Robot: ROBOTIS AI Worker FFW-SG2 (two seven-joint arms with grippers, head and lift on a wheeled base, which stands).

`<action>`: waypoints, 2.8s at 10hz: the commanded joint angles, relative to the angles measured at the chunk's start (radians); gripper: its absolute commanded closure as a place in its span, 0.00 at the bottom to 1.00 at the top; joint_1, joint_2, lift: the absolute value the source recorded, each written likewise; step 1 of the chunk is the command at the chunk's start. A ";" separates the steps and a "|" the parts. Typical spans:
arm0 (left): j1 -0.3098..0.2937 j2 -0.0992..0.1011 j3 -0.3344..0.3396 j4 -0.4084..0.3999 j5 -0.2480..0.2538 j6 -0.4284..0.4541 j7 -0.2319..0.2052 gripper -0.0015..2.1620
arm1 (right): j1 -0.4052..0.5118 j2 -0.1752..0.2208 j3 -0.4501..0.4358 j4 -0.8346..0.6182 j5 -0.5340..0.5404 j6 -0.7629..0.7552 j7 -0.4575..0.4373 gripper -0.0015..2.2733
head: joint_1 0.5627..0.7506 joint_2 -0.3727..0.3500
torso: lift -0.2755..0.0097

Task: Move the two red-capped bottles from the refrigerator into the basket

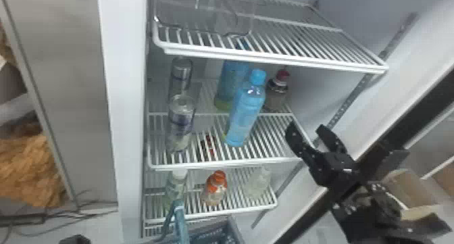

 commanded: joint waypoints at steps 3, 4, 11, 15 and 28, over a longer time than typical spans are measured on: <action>0.002 0.002 0.000 0.000 0.004 0.000 0.000 0.56 | -0.135 -0.020 0.029 0.142 0.020 0.000 -0.003 0.11 | 0.70 0.03 | 0.97; 0.002 0.002 0.000 0.000 0.004 -0.002 0.000 0.56 | -0.170 -0.026 0.045 0.181 0.028 0.000 -0.006 0.11 | 0.70 0.03 | 0.97; 0.000 0.003 -0.006 0.000 0.008 -0.002 0.000 0.56 | -0.366 -0.054 0.093 0.380 0.080 0.000 -0.040 0.10 | 0.70 0.03 | 0.97; -0.003 0.002 -0.006 0.000 0.006 -0.002 0.000 0.56 | -0.452 -0.065 0.115 0.476 0.092 0.000 -0.051 0.10 | 0.70 0.03 | 0.97; -0.010 0.003 -0.004 0.002 0.006 0.000 0.000 0.56 | -0.545 -0.083 0.141 0.571 0.132 0.020 -0.085 0.56 | 0.70 0.03 | 0.97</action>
